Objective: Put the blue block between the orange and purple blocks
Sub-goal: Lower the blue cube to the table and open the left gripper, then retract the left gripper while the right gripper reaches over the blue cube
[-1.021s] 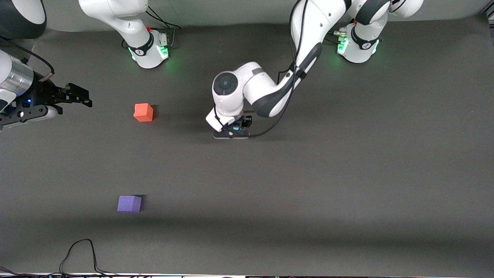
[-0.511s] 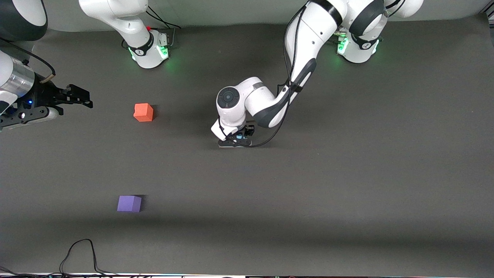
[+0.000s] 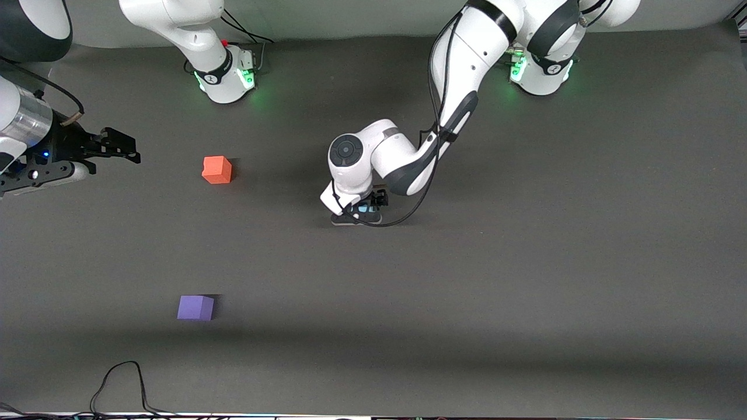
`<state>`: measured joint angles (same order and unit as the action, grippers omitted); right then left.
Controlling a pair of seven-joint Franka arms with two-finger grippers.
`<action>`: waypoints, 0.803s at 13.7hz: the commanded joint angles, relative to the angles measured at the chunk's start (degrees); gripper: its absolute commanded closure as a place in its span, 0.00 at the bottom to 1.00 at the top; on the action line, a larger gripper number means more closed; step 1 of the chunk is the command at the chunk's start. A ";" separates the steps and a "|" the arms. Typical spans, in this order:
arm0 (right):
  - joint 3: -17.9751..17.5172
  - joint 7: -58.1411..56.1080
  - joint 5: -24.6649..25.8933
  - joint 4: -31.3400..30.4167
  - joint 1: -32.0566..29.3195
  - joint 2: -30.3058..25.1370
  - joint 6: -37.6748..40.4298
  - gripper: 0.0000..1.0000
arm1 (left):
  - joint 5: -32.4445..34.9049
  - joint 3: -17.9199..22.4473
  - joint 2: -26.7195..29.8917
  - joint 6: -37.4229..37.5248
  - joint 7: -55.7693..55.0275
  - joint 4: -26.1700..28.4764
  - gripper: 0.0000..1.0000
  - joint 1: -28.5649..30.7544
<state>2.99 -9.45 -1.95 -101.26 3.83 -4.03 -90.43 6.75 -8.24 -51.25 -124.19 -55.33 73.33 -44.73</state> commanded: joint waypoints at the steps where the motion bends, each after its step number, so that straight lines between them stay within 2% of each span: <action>1: 0.18 0.31 -0.86 0.01 0.48 -0.10 -0.54 0.00 | 0.28 -0.55 6.05 8.40 -0.57 -0.38 0.00 2.62; 4: 0.09 0.49 -0.95 0.01 0.48 -0.10 -0.62 0.00 | -6.81 -1.69 13.43 13.61 7.13 0.66 0.00 10.51; 6: 0.00 0.75 -1.13 0.01 1.52 -0.10 -0.62 0.00 | -10.52 -1.69 17.57 16.95 14.43 2.68 0.00 18.32; 8: 0.00 5.90 -1.13 0.10 4.50 0.08 -0.71 0.00 | -11.67 -1.69 22.31 20.28 22.33 6.63 0.00 26.67; 11: 0.00 19.15 -3.06 0.54 12.66 1.66 -3.42 0.00 | -10.80 -1.17 31.17 23.11 33.48 15.85 0.00 36.87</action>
<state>2.62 1.26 -3.86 -101.26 11.46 -3.58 -91.95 -3.55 -8.70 -28.45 -101.43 -28.37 79.27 -12.93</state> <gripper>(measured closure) 0.000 0.000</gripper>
